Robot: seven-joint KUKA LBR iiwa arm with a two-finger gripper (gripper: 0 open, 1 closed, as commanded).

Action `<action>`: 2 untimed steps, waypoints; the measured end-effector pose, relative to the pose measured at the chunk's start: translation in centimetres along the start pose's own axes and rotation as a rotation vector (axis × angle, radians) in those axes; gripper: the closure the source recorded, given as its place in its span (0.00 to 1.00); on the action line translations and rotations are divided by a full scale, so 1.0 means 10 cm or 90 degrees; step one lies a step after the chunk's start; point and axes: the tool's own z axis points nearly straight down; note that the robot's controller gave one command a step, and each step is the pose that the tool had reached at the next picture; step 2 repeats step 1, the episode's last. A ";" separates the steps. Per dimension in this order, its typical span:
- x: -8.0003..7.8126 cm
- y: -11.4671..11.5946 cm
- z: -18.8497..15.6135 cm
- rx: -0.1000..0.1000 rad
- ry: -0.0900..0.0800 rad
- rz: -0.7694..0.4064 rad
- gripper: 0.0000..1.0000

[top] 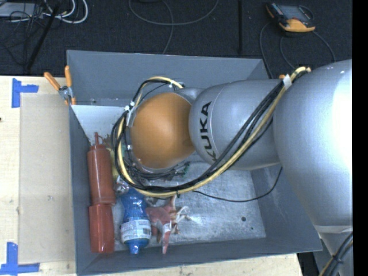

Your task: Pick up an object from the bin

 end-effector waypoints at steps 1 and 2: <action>0.02 0.00 -0.01 -0.012 -0.001 0.004 1.00; 0.02 0.00 -0.01 -0.012 -0.001 0.004 1.00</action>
Offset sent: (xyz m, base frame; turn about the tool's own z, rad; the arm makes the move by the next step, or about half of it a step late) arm -0.0001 0.0000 0.0608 0.0000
